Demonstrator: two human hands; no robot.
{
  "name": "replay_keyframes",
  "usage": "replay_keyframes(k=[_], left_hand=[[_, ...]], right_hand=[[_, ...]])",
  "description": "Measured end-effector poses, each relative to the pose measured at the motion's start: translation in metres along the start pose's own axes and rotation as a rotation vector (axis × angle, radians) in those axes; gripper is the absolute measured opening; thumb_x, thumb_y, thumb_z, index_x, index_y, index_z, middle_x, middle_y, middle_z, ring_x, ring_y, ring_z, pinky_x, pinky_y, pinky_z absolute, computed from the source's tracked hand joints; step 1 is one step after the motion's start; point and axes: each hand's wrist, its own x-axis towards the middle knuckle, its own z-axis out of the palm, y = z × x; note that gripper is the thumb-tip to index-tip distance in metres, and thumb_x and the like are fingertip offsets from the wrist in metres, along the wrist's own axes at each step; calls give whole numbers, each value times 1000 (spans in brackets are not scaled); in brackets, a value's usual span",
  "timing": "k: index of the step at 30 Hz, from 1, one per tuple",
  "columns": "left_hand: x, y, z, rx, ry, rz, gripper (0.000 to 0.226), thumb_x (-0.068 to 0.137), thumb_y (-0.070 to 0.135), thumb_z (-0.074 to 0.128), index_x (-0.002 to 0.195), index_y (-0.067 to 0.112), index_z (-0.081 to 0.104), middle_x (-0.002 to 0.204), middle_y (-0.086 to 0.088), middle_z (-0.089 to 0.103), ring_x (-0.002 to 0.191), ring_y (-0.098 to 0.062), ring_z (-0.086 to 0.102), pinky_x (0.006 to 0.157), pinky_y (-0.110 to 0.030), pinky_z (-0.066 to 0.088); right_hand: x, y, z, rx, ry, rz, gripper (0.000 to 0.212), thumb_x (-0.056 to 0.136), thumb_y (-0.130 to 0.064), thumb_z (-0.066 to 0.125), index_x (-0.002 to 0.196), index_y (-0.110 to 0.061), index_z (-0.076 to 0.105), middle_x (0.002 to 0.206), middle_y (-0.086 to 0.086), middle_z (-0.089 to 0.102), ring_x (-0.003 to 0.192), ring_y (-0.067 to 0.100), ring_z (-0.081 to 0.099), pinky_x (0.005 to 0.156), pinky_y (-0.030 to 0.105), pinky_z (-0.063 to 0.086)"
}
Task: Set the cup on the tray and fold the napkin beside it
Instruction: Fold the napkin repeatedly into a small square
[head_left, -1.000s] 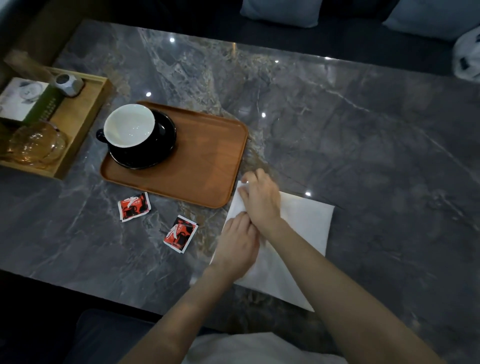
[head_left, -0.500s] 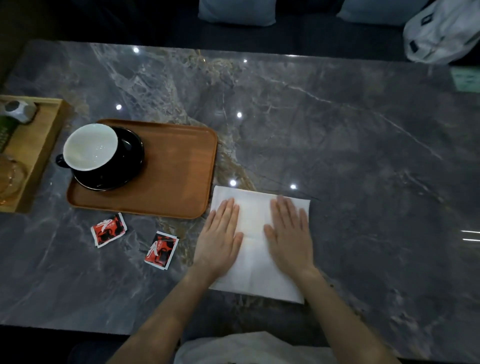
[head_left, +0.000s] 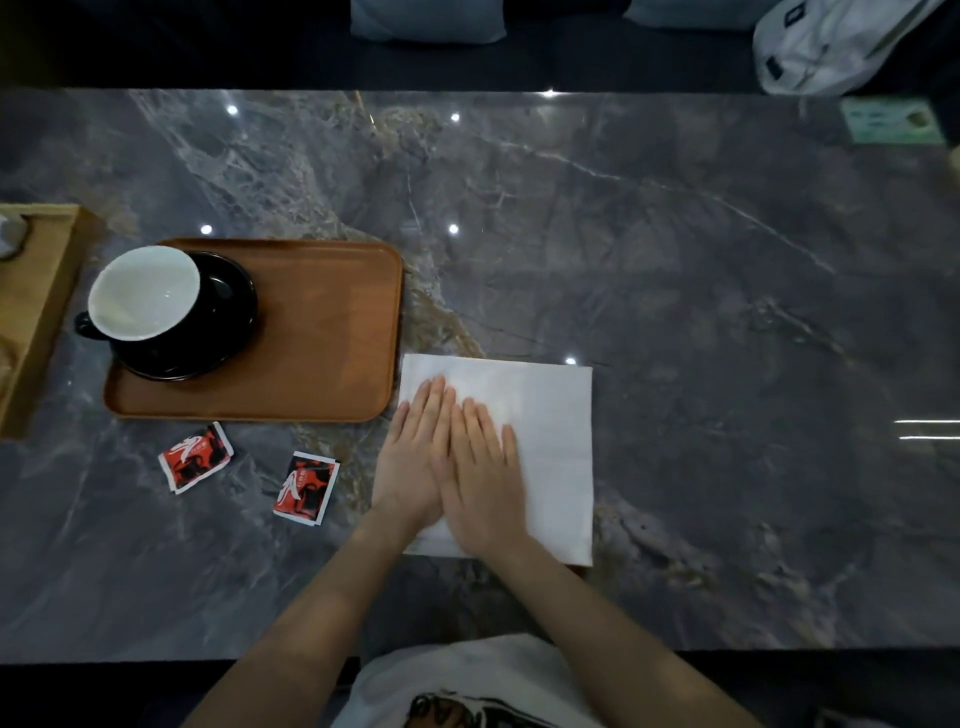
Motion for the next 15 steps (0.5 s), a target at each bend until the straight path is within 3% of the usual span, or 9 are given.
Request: replay_keyframes(k=[4,8,12,15], left_hand=[[1,1,-1,-45,44,-25,56,94,31,21,138,-2,32,147,-17,35,136,-28,32,111,-36,10],[0,1,-2,-67,54,-20,57,93,31,24,140,-1,29,148,-17,33,138,-29,30,112,-35,7],[-2,6,-3,-33,31,-24,57,93,32,22,139,-2,30,147,-18,35,137,-30,32,114,-40,15],[-8,24,-10,-82,9,-39,59,93,34,18,141,2,27,151,-14,27,140,-27,21,115,-41,5]], right_hand=[[-17,37,3,-117,-9,-27,57,96,-41,15,139,-10,37,146,8,42,136,22,36,111,39,14],[-30,84,-1,-187,-4,55,75,89,-55,-3,145,-6,6,155,12,12,142,22,9,112,34,-4],[-38,103,-9,-164,30,105,77,91,-58,10,145,-3,17,154,15,22,142,26,20,113,34,-5],[-39,100,-8,-161,28,106,75,92,-56,11,144,-2,21,152,16,27,141,25,21,112,35,-8]])
